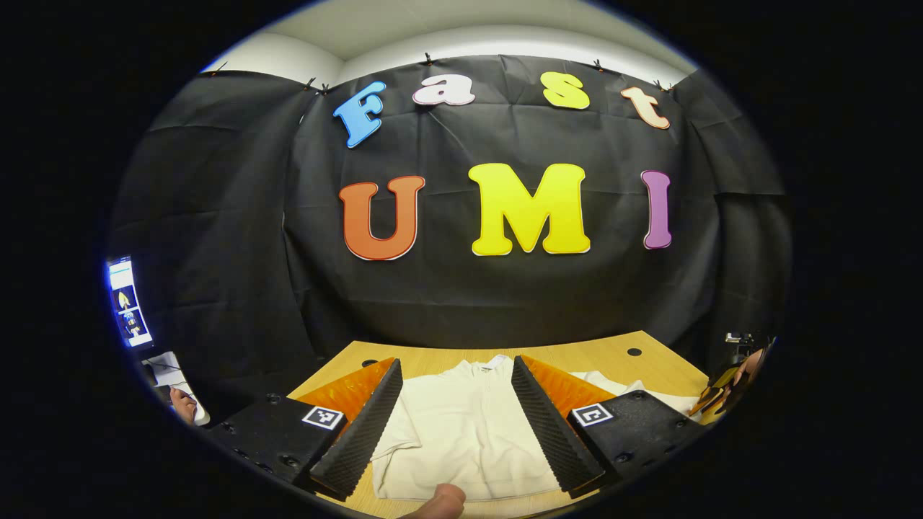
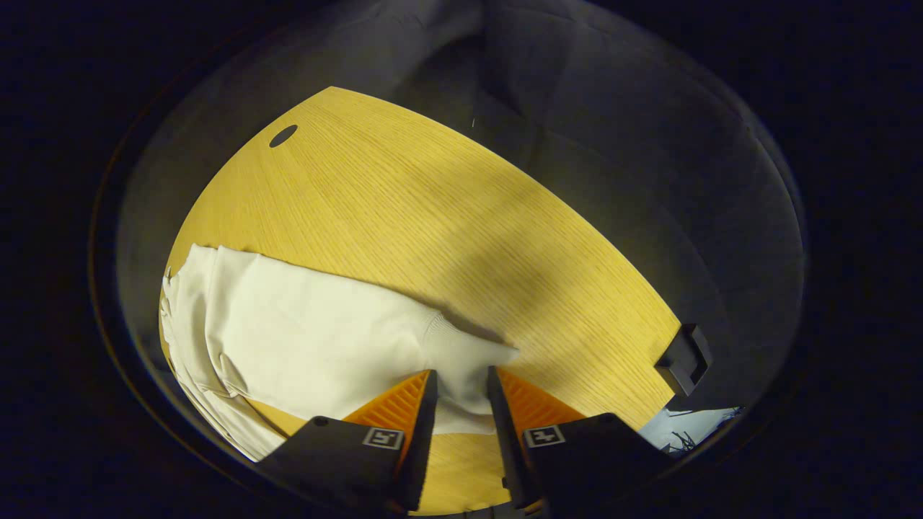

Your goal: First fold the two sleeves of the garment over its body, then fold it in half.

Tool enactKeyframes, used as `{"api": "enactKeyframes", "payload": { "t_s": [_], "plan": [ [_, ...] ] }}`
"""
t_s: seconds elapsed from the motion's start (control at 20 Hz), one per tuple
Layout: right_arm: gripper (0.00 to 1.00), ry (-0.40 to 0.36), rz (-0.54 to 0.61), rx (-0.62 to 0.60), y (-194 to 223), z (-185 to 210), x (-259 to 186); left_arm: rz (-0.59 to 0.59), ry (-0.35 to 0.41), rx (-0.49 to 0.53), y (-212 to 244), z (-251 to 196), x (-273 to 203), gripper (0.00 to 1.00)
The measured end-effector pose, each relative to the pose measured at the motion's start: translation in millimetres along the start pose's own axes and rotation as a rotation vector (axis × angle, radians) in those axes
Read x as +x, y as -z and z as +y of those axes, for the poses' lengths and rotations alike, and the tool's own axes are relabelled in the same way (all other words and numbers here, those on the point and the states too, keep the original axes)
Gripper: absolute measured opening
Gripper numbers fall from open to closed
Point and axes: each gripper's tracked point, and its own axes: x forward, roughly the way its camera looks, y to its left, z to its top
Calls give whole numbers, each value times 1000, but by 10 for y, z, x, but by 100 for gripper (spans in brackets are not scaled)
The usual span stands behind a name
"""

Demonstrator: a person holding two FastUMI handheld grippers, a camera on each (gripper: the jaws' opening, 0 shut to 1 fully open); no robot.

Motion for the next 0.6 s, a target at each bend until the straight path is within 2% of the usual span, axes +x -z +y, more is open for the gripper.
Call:
{"api": "enactKeyframes", "payload": {
  "t_s": [0.05, 0.15, 0.2, 0.35, 0.4, 0.6],
  "plan": [
    [40, -20, -1, -14, -7, 61, 11, 1, 2, -10, 7, 19, -3, 98],
    [22, -30, -17, -52, -31, 98, -34, 11, -2, -18, 41, 62, -5, 99],
    [15, -22, -21, -74, -21, 93, -26, 10, -4, -13, 41, 84, -3, 99],
    [13, -12, -25, -116, -12, 90, -100, 13, -12, -10, 70, 167, -17, 99],
    [7, -18, -25, -107, -9, 128, -164, 14, -13, -13, 84, 183, -29, 98],
    [7, -63, -47, -80, -107, 306, -446, 15, -13, -19, 120, 240, -19, 99]
  ]
}}
